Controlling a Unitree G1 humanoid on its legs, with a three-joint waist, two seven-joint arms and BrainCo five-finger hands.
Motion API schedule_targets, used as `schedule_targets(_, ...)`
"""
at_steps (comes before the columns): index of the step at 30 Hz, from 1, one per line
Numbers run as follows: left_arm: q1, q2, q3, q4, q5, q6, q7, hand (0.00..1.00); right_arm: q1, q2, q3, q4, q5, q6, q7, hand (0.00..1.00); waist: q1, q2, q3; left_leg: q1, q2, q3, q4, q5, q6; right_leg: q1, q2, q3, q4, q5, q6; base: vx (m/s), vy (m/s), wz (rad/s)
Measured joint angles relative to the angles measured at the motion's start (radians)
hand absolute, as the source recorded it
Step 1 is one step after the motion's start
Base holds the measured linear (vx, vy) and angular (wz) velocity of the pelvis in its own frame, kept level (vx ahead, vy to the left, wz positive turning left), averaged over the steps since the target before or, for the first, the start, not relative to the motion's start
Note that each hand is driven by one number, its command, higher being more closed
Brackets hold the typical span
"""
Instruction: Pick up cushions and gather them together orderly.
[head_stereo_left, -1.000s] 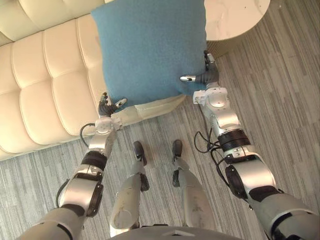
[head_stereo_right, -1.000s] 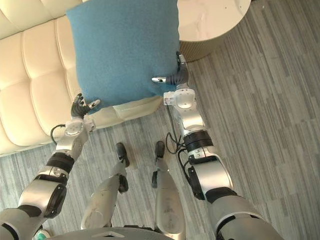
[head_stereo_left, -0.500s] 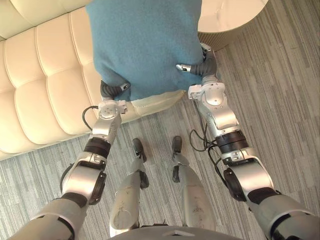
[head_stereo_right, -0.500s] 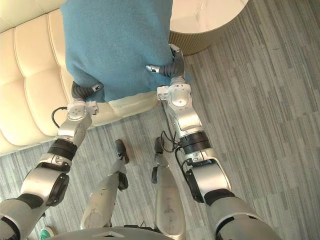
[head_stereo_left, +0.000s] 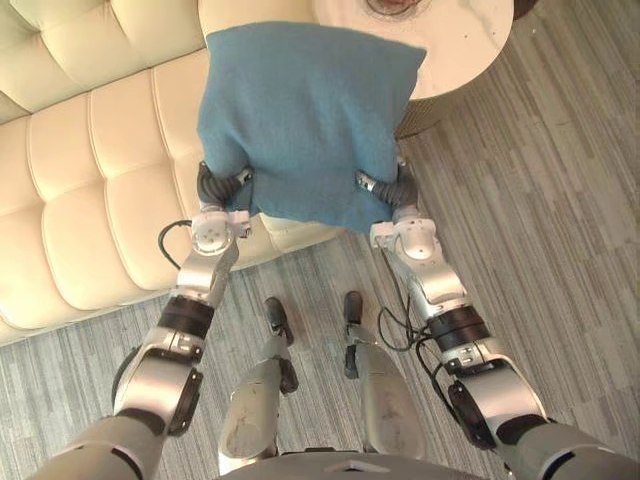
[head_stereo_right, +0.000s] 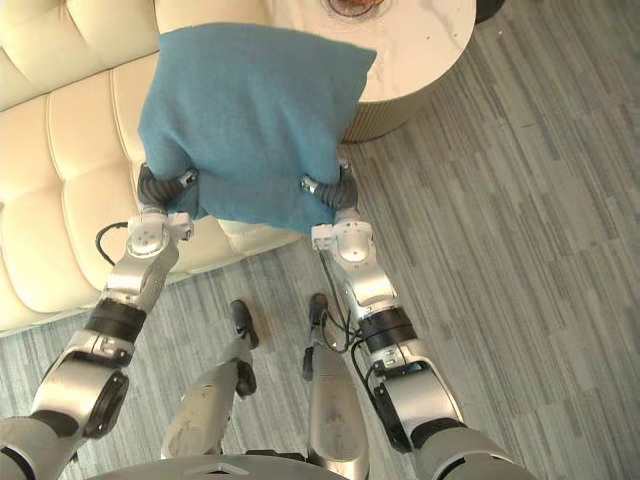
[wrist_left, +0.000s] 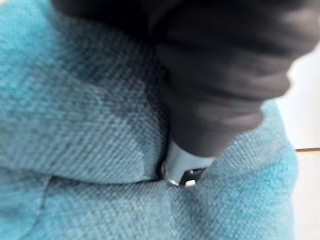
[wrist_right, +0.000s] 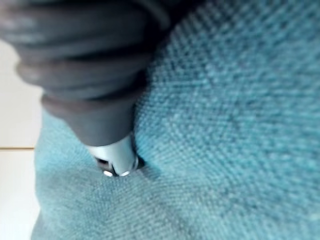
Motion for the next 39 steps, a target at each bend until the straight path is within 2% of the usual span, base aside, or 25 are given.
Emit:
schedule_targets(4,0.138,-0.008,0.001,-0.145,0.054,0.0,-0.024,1.0,0.096,0.037,-0.002,-0.064,0.02,0.0,0.022,1.0,0.005,-0.001,-0.07,0.033,0.0,-0.014,0.0,-0.003,0.0,0.049,0.007,-0.006,-0.03,0.002,0.0,0.1,-0.005,0.04)
schedule_targets(6,0.182,-0.022,0.003,-0.194,0.055,0.0,-0.036,1.0,0.123,0.039,-0.002,-0.091,0.02,0.0,0.035,1.0,0.012,-0.001,-0.083,0.068,-0.001,-0.029,-0.001,-0.007,-0.005,0.087,0.009,-0.008,-0.034,-0.003,-0.002,0.08,0.006,0.04)
schedule_targets(10,0.316,-0.053,0.011,-0.308,0.053,-0.005,-0.054,1.0,0.173,0.039,-0.001,-0.183,0.019,0.0,0.052,1.0,0.019,-0.002,-0.156,0.104,0.004,-0.055,-0.006,-0.019,-0.007,0.141,0.017,-0.031,-0.051,-0.016,-0.004,0.03,0.008,0.14)
schedule_targets(14,0.402,-0.08,0.035,-0.351,0.038,-0.019,-0.059,1.0,0.175,0.04,0.017,-0.199,0.019,-0.008,0.082,1.0,0.046,-0.002,-0.231,0.132,0.012,-0.057,-0.006,-0.034,-0.012,0.178,0.024,-0.032,-0.068,-0.026,-0.008,0.01,0.008,0.04)
schedule_targets(15,0.417,-0.081,0.036,-0.358,0.035,-0.035,-0.063,1.0,0.175,0.04,0.022,-0.199,0.019,-0.019,0.085,1.0,0.056,-0.001,-0.237,0.145,0.012,-0.068,0.0,-0.034,-0.012,0.198,0.025,-0.042,-0.068,-0.027,-0.008,0.01,0.023,0.17)
schedule_targets(18,0.426,-0.081,0.053,-0.356,0.035,-0.041,-0.067,1.0,0.174,0.04,0.04,-0.199,0.017,-0.024,0.086,1.0,0.062,-0.002,-0.237,0.137,0.013,-0.101,0.042,-0.038,-0.016,0.222,0.021,-0.075,-0.06,-0.026,-0.007,-0.01,0.022,0.37)
schedule_targets(21,0.439,-0.082,0.086,-0.355,0.034,-0.043,-0.073,1.0,0.155,0.04,0.067,-0.187,0.016,-0.025,0.087,1.0,0.081,0.001,-0.237,0.094,0.015,-0.143,0.108,-0.056,-0.031,0.227,0.019,-0.129,-0.032,-0.039,-0.013,-0.07,0.042,0.54)
schedule_targets(22,0.442,-0.085,0.099,-0.354,0.031,-0.043,-0.074,1.0,0.14,0.039,0.074,-0.18,0.015,-0.024,0.087,1.0,0.087,0.002,-0.237,0.083,0.015,-0.16,0.087,-0.063,-0.02,0.226,0.019,-0.158,-0.023,-0.048,-0.007,-0.13,0.024,0.74)
schedule_targets(24,0.442,-0.092,0.111,-0.351,0.014,-0.043,-0.074,1.0,0.12,0.037,0.073,-0.18,0.009,-0.024,0.09,1.0,0.082,-0.002,-0.238,0.057,0.019,-0.106,0.082,-0.125,-0.019,0.223,-0.006,-0.218,-0.03,-0.044,-0.003,-0.13,0.061,0.95)
schedule_targets(25,0.442,-0.093,0.112,-0.349,0.009,-0.045,-0.074,1.0,0.105,0.034,0.068,-0.178,-0.01,-0.025,0.09,1.0,0.08,-0.007,-0.24,0.039,0.018,-0.062,0.091,-0.132,0.004,0.212,-0.037,-0.252,-0.048,-0.044,-0.005,-0.08,0.125,0.96)
schedule_targets(27,0.437,-0.105,0.112,-0.342,-0.001,-0.046,-0.074,1.0,0.093,0.034,0.055,-0.172,-0.025,-0.023,0.09,1.0,0.082,-0.005,-0.241,0.008,0.03,-0.003,0.12,-0.131,0.009,0.2,-0.076,-0.292,-0.047,-0.035,0.005,-0.04,0.155,0.9)
schedule_targets(29,0.422,-0.109,0.1,-0.332,-0.005,-0.046,-0.075,1.0,0.092,0.027,0.032,-0.143,-0.031,-0.023,0.089,1.0,0.068,0.009,-0.251,0.012,0.095,0.122,0.17,-0.155,-0.005,0.207,-0.112,-0.362,-0.032,-0.031,0.039,0.03,0.253,0.93)
schedule_targets(30,0.412,-0.112,0.093,-0.32,-0.005,-0.046,-0.075,1.0,0.092,0.021,0.026,-0.135,-0.036,-0.023,0.089,1.0,0.065,0.015,-0.255,0.016,0.111,0.154,0.167,-0.15,-0.009,0.211,-0.121,-0.379,-0.027,-0.025,0.047,0.1,0.379,0.99)
schedule_targets(31,0.382,-0.117,0.081,-0.284,-0.006,-0.046,-0.077,1.0,0.092,0.017,0.005,-0.116,-0.055,-0.023,0.088,1.0,0.058,0.015,-0.255,0.019,0.102,0.194,0.161,-0.097,-0.006,0.229,-0.15,-0.413,-0.02,-0.018,0.079,0.12,0.328,0.82)
schedule_targets(32,0.374,-0.117,0.075,-0.259,-0.007,-0.046,-0.079,1.0,0.093,0.026,-0.005,-0.098,-0.063,-0.019,0.087,1.0,0.064,0.002,-0.26,0.027,0.063,0.191,0.16,-0.09,0.042,0.239,-0.184,-0.418,-0.016,-0.009,0.103,0.21,0.472,0.81)
schedule_targets(33,0.376,-0.117,0.075,-0.255,-0.013,-0.046,-0.079,1.0,0.095,0.036,-0.003,-0.097,-0.067,-0.018,0.088,1.0,0.068,-0.015,-0.267,0.023,0.02,0.191,0.165,-0.108,0.067,0.239,-0.226,-0.417,-0.015,-0.001,0.116,0.13,0.279,0.42)
schedule_targets(35,0.377,-0.112,0.076,-0.255,-0.014,-0.046,-0.079,1.0,0.096,0.046,-0.004,-0.096,-0.082,-0.017,0.088,1.0,0.077,-0.023,-0.265,0.012,-0.011,0.192,0.193,-0.14,0.091,0.237,-0.266,-0.417,-0.001,0.002,0.128,0.12,0.269,0.25)
schedule_targets(36,0.38,-0.111,0.081,-0.255,-0.013,-0.046,-0.08,1.0,0.096,0.057,-0.003,-0.08,-0.083,-0.017,0.089,1.0,0.082,-0.023,-0.265,-0.004,-0.03,0.194,0.24,-0.185,0.111,0.225,-0.306,-0.41,0.053,-0.009,0.14,0.12,0.407,0.19)
schedule_targets(37,0.386,-0.109,0.084,-0.256,-0.012,-0.046,-0.082,1.0,0.097,0.071,-0.002,-0.054,-0.083,-0.017,0.089,1.0,0.085,-0.023,-0.265,-0.008,-0.049,0.194,0.272,-0.22,0.127,0.196,-0.352,-0.379,0.134,-0.021,0.132,0.07,0.274,0.17)
schedule_targets(38,0.386,-0.107,0.085,-0.256,-0.012,-0.046,-0.082,1.0,0.098,0.075,-0.001,-0.043,-0.083,-0.017,0.089,1.0,0.085,-0.023,-0.265,-0.008,-0.06,0.194,0.275,-0.229,0.137,0.179,-0.372,-0.366,0.177,-0.026,0.123,0.13,0.414,0.18)
schedule_targets(39,0.386,-0.102,0.085,-0.256,-0.012,-0.046,-0.086,1.0,0.097,0.081,-0.002,-0.025,-0.082,-0.017,0.089,1.0,0.084,-0.024,-0.265,-0.008,-0.08,0.193,0.273,-0.239,0.154,0.13,-0.414,-0.34,0.279,-0.026,0.078,0.14,0.3,0.19)
